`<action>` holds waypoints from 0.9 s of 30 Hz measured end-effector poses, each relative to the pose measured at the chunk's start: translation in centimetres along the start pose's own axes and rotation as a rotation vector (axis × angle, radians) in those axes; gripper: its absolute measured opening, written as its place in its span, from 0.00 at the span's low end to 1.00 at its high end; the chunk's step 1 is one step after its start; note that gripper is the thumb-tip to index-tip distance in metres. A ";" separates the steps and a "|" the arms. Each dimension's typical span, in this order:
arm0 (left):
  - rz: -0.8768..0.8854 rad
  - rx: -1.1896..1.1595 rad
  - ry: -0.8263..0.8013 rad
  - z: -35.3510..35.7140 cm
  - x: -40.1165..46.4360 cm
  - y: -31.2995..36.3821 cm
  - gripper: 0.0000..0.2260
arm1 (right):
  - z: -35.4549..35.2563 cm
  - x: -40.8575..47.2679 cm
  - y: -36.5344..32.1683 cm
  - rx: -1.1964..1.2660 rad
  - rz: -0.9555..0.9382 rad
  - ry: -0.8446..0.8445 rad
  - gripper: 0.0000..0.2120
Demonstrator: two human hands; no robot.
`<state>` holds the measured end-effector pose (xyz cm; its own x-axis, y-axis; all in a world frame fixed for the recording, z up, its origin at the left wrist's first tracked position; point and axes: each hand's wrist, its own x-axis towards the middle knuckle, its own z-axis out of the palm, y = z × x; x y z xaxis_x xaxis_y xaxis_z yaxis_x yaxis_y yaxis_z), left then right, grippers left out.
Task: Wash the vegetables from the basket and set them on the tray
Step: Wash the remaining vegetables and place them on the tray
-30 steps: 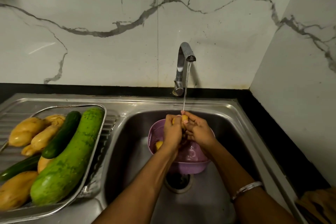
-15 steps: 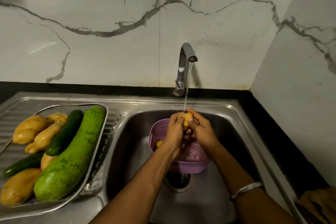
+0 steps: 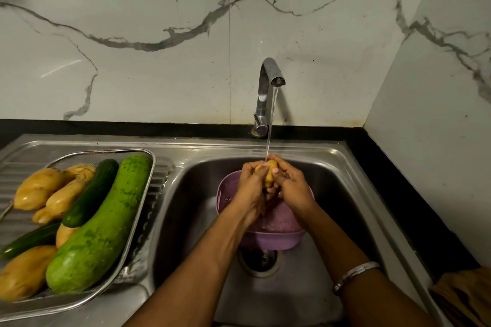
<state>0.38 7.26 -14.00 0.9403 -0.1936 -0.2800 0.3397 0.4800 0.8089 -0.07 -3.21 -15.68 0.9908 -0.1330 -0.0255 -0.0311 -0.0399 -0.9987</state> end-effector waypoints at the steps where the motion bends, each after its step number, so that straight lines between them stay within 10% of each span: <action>1: -0.002 0.012 -0.016 0.2 0.1 -0.1 0.04 | -0.3 0.1 0.1 0.016 0.010 0.004 0.20; 27: 0.014 0.057 -0.062 0.4 -0.1 -0.1 0.08 | -0.9 0.7 0.3 0.002 0.045 0.022 0.20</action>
<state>0.29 6.88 -13.81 0.9412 -0.2408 -0.2369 0.3227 0.4342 0.8410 0.49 -4.20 -15.92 0.9852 -0.1562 -0.0700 -0.0758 -0.0314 -0.9966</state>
